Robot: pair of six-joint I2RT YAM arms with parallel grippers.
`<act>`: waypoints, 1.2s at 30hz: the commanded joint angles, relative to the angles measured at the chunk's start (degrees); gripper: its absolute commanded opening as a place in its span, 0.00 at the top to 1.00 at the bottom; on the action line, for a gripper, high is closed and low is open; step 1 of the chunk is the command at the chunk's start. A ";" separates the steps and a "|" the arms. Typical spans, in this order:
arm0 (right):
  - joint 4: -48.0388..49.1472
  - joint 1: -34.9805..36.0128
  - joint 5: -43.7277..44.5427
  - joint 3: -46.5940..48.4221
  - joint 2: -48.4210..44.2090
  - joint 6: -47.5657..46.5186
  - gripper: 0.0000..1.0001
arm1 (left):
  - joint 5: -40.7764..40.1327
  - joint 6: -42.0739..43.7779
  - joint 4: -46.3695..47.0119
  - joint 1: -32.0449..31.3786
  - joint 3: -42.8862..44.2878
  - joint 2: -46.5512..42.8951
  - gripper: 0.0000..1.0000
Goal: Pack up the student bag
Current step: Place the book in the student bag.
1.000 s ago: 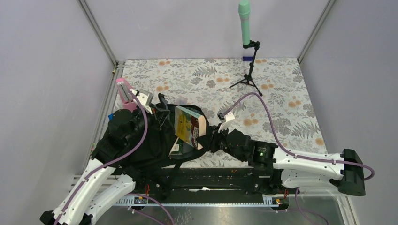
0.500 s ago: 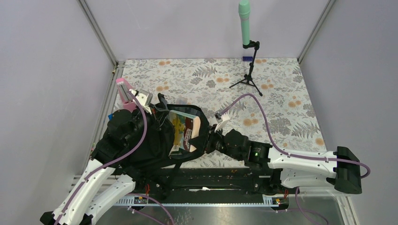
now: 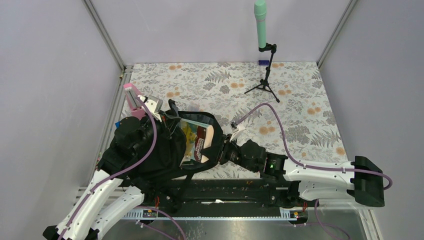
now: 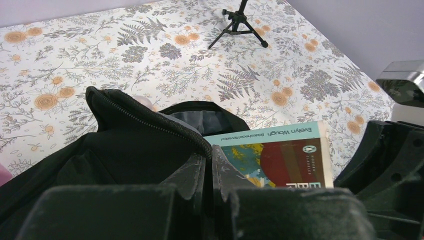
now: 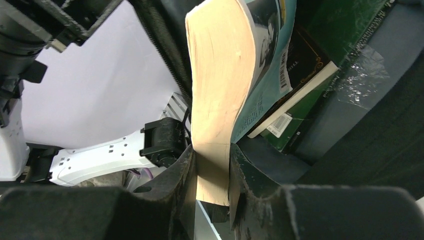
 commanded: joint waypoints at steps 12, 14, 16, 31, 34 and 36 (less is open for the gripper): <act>-18.88 -5.44 3.38 6.18 4.21 11.27 1.00 | 2.29 0.17 8.59 0.29 1.13 -1.46 1.00; -20.04 -6.52 0.56 7.19 6.25 11.56 1.00 | 2.41 0.17 8.50 0.29 1.06 -1.46 1.00; -20.84 -7.49 -2.62 8.88 8.77 10.77 1.00 | 2.57 0.17 8.60 0.38 1.05 -1.45 1.00; -14.13 -10.54 -21.89 17.93 23.40 5.24 1.00 | 4.89 0.17 9.20 0.42 0.88 -1.16 1.00; -15.98 -10.68 -23.25 20.71 27.02 4.91 1.00 | 5.18 0.08 9.24 0.42 0.97 -1.01 1.00; -15.73 -10.79 -23.07 21.55 28.64 5.09 1.00 | 5.20 0.08 9.24 0.38 0.95 -1.09 1.00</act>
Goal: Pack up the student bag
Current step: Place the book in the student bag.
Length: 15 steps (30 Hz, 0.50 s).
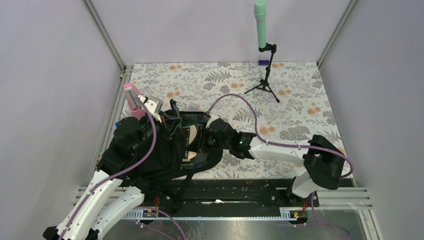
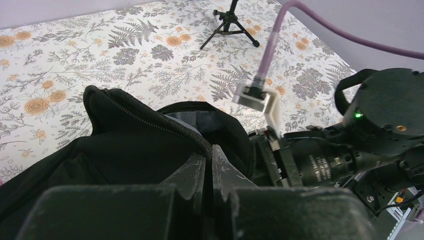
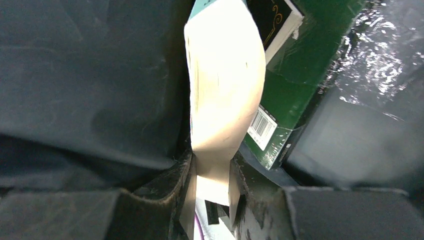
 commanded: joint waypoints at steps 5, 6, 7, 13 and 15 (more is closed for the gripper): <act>-2.19 -0.54 -1.71 4.85 5.74 -3.18 1.00 | 2.88 0.08 9.22 0.14 0.70 -1.03 1.00; -2.19 -0.50 -1.14 5.08 6.12 -3.36 1.00 | 2.93 0.12 9.29 0.14 0.70 -1.02 1.00; -2.19 -0.54 -0.59 5.32 6.36 -3.61 1.00 | 2.89 0.09 9.25 0.15 0.70 -1.02 1.00; -3.33 -0.52 1.62 5.66 6.29 -6.11 0.71 | 2.23 0.21 9.12 0.14 0.63 -1.44 1.00; -4.55 -0.63 3.02 5.17 4.90 -7.48 0.59 | 1.75 0.30 9.36 0.14 0.42 -1.87 1.00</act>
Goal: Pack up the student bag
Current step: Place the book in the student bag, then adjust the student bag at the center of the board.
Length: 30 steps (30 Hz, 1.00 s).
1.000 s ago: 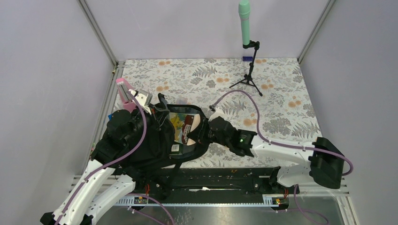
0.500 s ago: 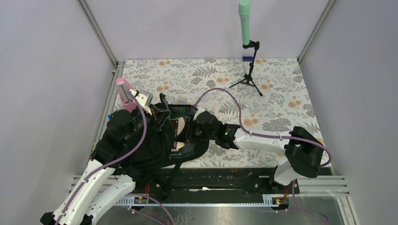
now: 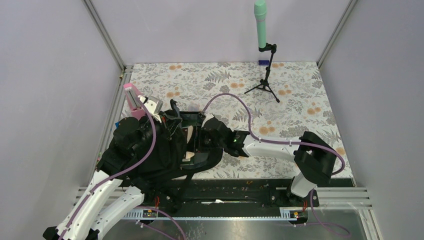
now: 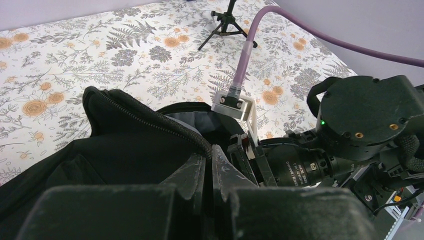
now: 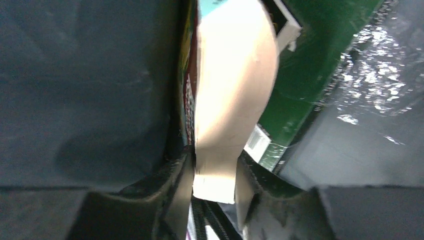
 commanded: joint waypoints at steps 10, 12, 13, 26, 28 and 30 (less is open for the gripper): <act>-5.14 -0.60 9.92 -4.62 -13.81 -16.62 0.37 | -1.01 0.60 8.97 0.23 0.23 -2.36 1.00; -6.90 -0.59 11.81 -5.47 -16.81 -18.22 0.35 | -1.39 0.61 9.20 0.25 0.04 -2.55 1.00; -8.08 -0.59 13.36 -5.86 -18.49 -18.65 0.34 | -1.45 0.61 9.21 0.23 0.00 -2.51 1.00; -15.29 -10.11 18.43 -21.94 -30.84 -11.82 0.24 | -7.95 -1.16 7.47 0.23 1.94 -0.07 1.00; -15.27 -10.44 18.45 -24.41 -32.13 -11.01 0.25 | -8.40 -2.25 7.01 0.23 3.93 0.36 1.00; -15.34 -10.45 18.32 -26.49 -33.52 -10.31 0.25 | -8.93 -2.99 6.98 0.23 5.93 0.10 1.00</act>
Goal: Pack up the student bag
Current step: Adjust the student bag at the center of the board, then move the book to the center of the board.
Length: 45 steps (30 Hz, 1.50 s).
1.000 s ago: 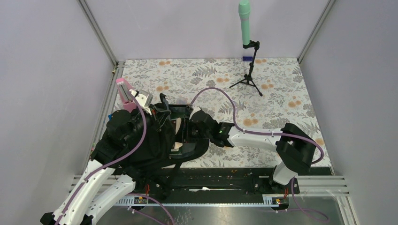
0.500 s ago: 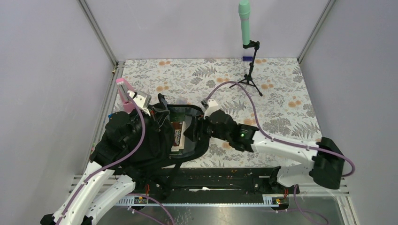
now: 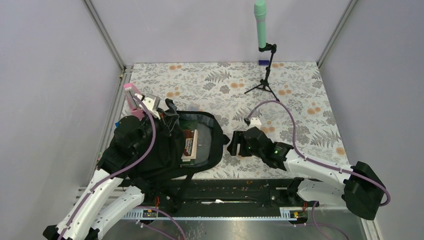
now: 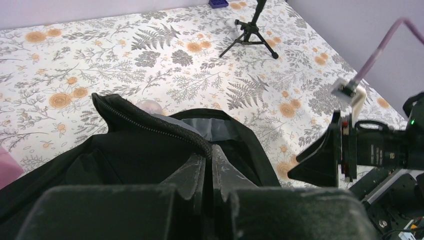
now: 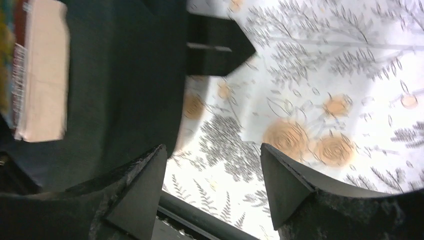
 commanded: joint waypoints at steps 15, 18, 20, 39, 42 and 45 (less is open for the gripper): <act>16.31 -0.46 -7.43 -11.28 -2.81 5.72 0.33 | -18.12 -1.46 5.68 0.21 20.70 2.04 1.00; 20.78 -0.46 -9.61 -11.17 1.07 6.43 0.34 | -22.37 -1.16 7.19 0.21 21.05 2.63 1.00; 24.17 -0.38 -11.70 -10.85 3.85 6.65 0.35 | -24.35 -1.24 8.38 0.21 20.99 2.66 1.00; 21.56 11.28 7.40 -0.08 22.05 7.87 0.39 | -27.07 0.49 12.38 0.21 18.50 1.51 1.00; 22.89 11.28 7.21 0.57 24.08 6.93 0.38 | -26.88 0.60 12.71 0.21 18.12 1.51 1.00; 21.51 11.40 6.91 2.55 26.41 6.91 0.41 | -26.39 0.60 13.04 0.21 17.78 1.62 1.00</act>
